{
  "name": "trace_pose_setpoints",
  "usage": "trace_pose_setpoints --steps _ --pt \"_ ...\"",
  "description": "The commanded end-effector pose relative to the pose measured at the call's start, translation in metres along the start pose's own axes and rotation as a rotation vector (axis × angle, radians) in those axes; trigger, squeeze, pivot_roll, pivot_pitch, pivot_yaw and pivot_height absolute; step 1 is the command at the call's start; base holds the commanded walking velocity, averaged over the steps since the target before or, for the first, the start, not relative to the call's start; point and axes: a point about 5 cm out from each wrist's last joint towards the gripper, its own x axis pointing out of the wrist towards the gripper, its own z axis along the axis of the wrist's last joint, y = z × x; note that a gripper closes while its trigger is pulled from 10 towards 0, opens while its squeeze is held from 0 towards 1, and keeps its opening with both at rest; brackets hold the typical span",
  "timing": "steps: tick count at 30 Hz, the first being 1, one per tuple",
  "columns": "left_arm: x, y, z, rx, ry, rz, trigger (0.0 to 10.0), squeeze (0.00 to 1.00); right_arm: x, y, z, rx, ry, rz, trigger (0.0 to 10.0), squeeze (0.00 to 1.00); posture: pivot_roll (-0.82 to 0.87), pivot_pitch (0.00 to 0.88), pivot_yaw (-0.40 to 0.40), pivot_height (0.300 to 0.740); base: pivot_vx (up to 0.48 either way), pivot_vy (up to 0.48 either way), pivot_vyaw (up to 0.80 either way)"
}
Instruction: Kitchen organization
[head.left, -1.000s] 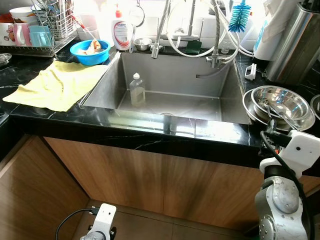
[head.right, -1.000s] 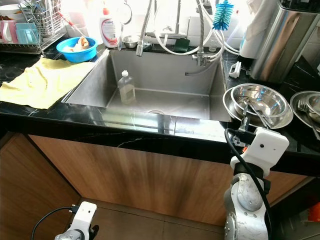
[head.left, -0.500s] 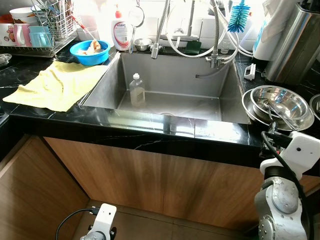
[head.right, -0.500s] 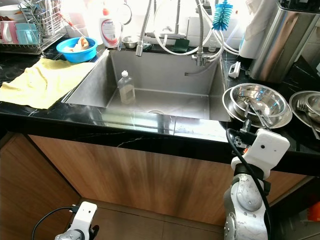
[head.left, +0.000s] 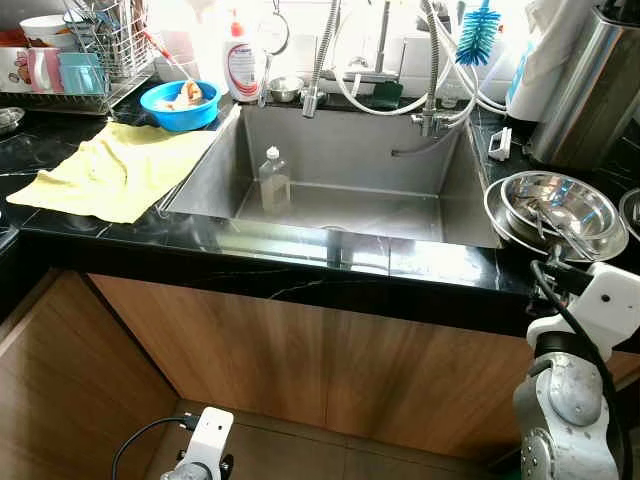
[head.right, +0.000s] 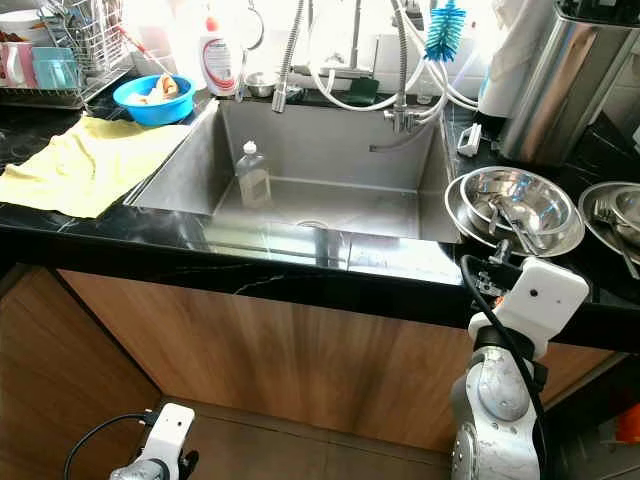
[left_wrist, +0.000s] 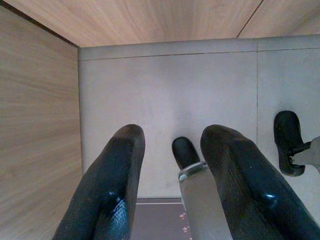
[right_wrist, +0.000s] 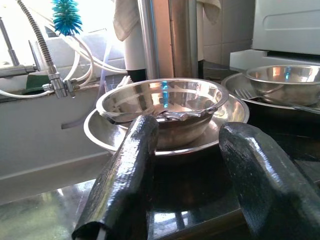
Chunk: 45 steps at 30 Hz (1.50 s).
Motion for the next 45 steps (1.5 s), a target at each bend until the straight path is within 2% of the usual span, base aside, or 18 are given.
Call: trace_pose_setpoints --steps 1,11,17,18,19,31,45 --pt "-0.001 0.002 -0.006 0.009 0.033 0.001 10.0 0.0 0.001 0.0 0.004 0.002 -0.013 -0.006 10.0 0.0 -0.15 0.0 0.016 0.74 0.0 0.0 0.0" --pt "-0.001 0.002 -0.007 0.012 0.032 0.005 10.0 0.0 0.004 0.009 0.007 -0.009 -0.034 0.071 10.0 0.0 -0.14 0.0 0.014 0.74 0.0 0.0 0.0" --pt "-0.001 0.002 -0.007 0.013 0.033 0.005 10.0 0.0 0.004 0.011 0.006 0.006 -0.031 0.071 10.0 0.0 -0.14 0.0 0.013 0.74 0.0 0.0 0.0" --pt "-0.001 0.002 -0.007 0.013 0.033 0.005 10.0 0.0 0.004 0.011 0.006 0.008 -0.032 0.073 4.0 0.0 -0.14 0.0 0.013 0.74 0.0 0.0 0.0" --pt "-0.001 0.003 -0.007 0.014 0.033 0.005 10.0 0.0 0.004 0.011 0.007 0.01 -0.033 0.077 0.0 0.0 -0.14 0.0 0.013 0.74 0.0 0.0 0.0" --pt "-0.001 0.003 -0.006 0.013 0.029 0.003 10.0 0.0 0.006 0.013 0.009 0.016 -0.04 0.08 0.0 0.0 -0.14 0.0 0.015 0.74 0.0 0.0 0.0" --pt "-0.001 0.003 -0.006 0.012 0.025 -0.003 10.0 0.0 0.011 0.004 0.014 0.004 -0.065 0.047 0.0 0.0 -0.14 0.0 0.022 0.74 0.0 0.0 0.0"
